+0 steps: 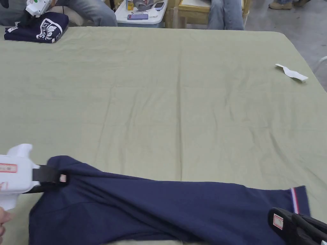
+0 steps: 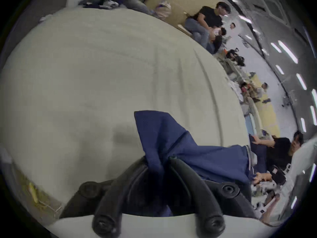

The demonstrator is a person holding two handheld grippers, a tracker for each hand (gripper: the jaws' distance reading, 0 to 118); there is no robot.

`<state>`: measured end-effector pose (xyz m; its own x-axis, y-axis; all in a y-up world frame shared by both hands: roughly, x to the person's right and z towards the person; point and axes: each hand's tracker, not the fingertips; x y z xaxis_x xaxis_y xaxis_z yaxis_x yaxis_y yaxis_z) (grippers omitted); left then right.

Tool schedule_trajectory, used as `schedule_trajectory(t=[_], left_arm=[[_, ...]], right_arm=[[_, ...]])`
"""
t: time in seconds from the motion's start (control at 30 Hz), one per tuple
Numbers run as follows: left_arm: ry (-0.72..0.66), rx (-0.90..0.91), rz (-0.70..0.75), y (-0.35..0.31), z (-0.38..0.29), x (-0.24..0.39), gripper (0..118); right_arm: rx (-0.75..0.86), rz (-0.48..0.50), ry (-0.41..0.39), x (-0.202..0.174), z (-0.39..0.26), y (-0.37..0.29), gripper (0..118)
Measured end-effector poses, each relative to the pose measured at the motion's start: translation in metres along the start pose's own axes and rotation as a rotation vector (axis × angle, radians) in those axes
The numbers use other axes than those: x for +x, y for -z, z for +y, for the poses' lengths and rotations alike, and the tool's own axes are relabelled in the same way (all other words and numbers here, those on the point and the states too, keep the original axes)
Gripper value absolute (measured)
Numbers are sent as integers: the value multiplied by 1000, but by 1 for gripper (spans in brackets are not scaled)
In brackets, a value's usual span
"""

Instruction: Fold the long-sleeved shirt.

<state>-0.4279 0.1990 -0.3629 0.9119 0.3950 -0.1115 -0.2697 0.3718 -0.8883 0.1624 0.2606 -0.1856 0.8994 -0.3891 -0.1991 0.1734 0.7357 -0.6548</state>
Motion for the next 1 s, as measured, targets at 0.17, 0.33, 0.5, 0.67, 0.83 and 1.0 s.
schedule_trajectory(t=[0.17, 0.33, 0.5, 0.67, 0.83, 1.0], left_arm=[[-104, 46, 166, -38, 19, -49, 6], [-70, -9, 85, -74, 8, 13, 6], [88, -150, -233, -90, -6, 131, 6], [167, -248, -420, -49, -18, 247, 6], [285, -321, -456, 35, -39, 342, 6], [252, -285, -471, 95, -52, 377, 49]], right_arm=[[14, 0, 50, 14, -5, -4, 1], [30, -2, 84, 27, -10, -10, 1], [65, 2, 115, 40, -12, -23, 1], [114, -10, 162, 58, -17, -40, 1], [145, -56, 213, 83, -28, -72, 1], [147, -125, 248, 105, -35, -98, 1]])
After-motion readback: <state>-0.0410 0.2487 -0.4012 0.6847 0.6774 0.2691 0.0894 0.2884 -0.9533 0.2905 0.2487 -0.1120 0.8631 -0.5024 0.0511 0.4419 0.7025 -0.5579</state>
